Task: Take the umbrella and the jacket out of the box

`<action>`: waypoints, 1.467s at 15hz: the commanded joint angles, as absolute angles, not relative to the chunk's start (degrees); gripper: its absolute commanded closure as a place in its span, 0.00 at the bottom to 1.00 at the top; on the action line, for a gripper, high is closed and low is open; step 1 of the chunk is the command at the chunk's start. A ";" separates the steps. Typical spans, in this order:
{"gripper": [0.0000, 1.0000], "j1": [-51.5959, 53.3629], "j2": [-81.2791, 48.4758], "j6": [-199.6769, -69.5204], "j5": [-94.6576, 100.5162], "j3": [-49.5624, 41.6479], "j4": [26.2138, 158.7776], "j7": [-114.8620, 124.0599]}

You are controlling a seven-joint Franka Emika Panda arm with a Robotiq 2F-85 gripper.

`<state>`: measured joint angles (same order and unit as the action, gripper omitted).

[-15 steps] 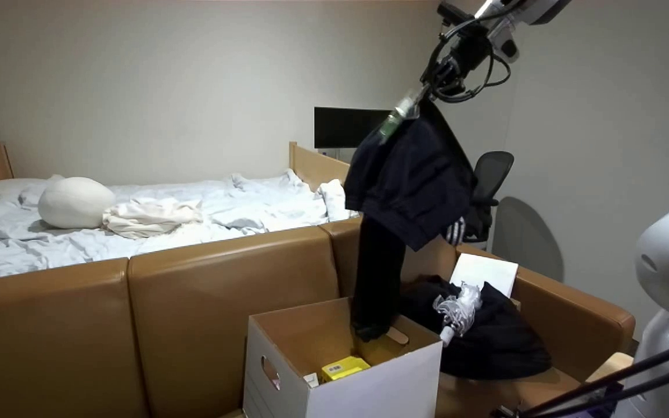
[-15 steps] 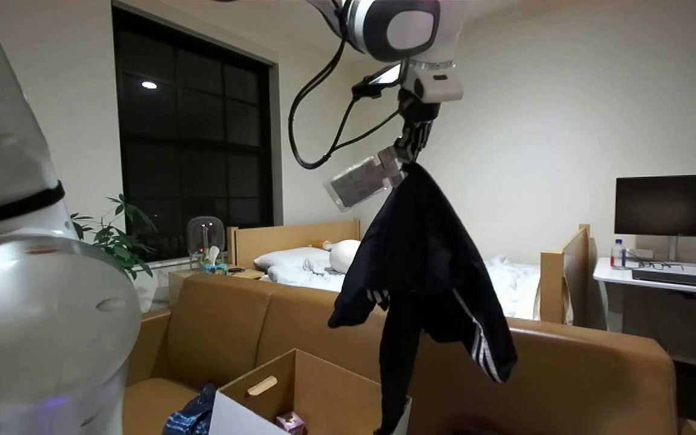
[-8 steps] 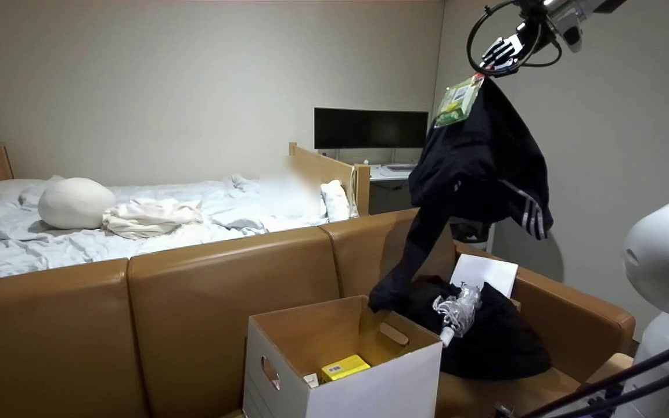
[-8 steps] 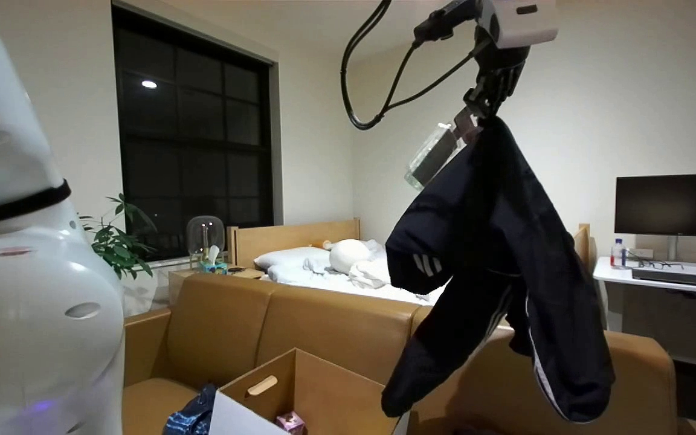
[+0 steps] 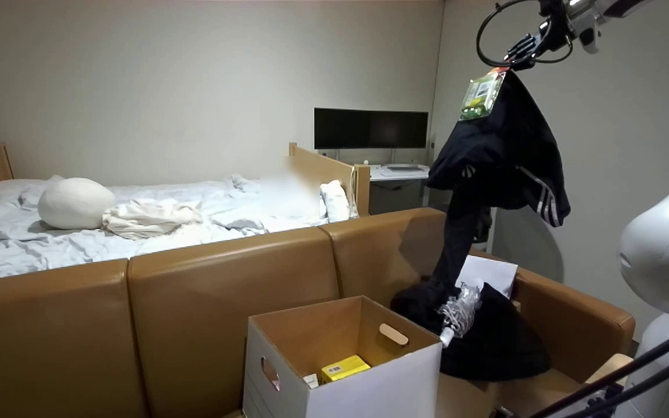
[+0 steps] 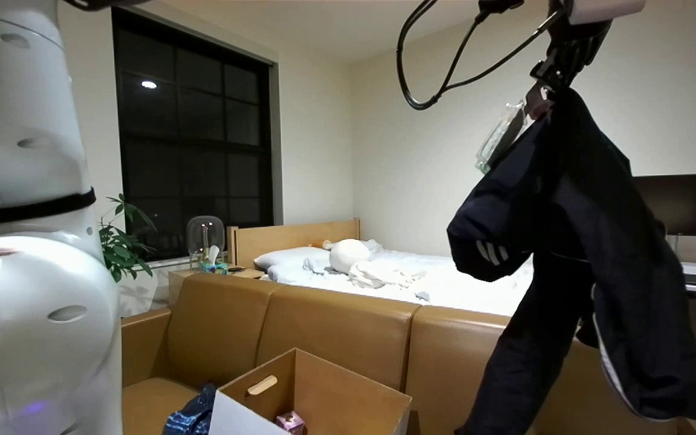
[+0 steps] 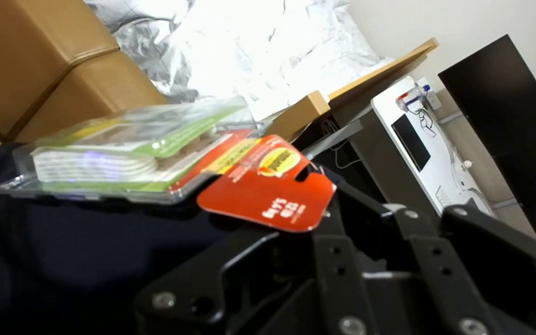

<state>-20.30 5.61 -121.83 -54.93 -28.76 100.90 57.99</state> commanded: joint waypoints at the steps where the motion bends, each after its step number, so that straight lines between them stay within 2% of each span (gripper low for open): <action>1: 0.98 -22.08 0.23 -118.62 -57.17 -28.07 94.99 58.94; 8: 0.98 -22.19 -8.08 -115.87 -52.99 -24.66 97.16 54.58; 14: 0.98 -23.03 -20.65 -121.18 -59.93 -20.59 100.72 35.96; 21: 0.98 -27.94 -42.79 -117.94 -67.89 -15.44 88.26 27.08; 22: 0.96 -28.60 -45.14 -117.27 -67.87 -15.02 86.08 27.09</action>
<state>-25.30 -38.03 -120.56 -65.89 -16.80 94.04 28.55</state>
